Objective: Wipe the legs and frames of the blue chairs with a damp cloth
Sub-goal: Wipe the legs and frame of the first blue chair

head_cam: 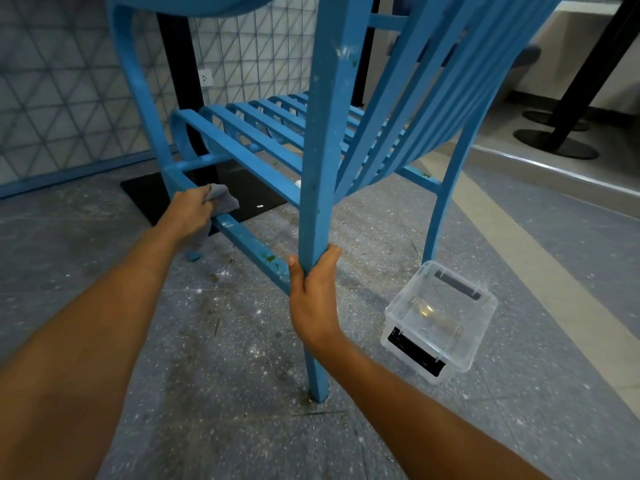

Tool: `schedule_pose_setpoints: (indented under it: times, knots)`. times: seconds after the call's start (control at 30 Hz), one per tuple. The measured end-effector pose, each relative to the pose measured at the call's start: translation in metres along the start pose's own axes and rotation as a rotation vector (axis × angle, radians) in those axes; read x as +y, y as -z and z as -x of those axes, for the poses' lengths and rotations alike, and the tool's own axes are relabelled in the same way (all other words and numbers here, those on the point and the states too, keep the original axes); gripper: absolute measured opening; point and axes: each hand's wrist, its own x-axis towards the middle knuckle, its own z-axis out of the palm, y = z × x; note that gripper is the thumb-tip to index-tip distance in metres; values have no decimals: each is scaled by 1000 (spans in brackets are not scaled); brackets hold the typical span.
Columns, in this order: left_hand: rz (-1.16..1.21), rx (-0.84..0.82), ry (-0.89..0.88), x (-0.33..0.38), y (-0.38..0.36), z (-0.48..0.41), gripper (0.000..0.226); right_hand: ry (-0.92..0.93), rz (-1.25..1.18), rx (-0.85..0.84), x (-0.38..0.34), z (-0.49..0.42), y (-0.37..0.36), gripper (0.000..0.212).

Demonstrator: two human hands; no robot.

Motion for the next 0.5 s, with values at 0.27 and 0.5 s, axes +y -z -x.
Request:
schedule_pose_setpoints:
  times: [0.27, 0.5]
  knots:
    - [-5, -54, -62, -4, -11, 20, 34, 0, 2, 6, -1, -1, 1, 22]
    - [17, 1, -5, 14, -6, 26, 34, -10, 1, 2, -3, 0, 2, 22]
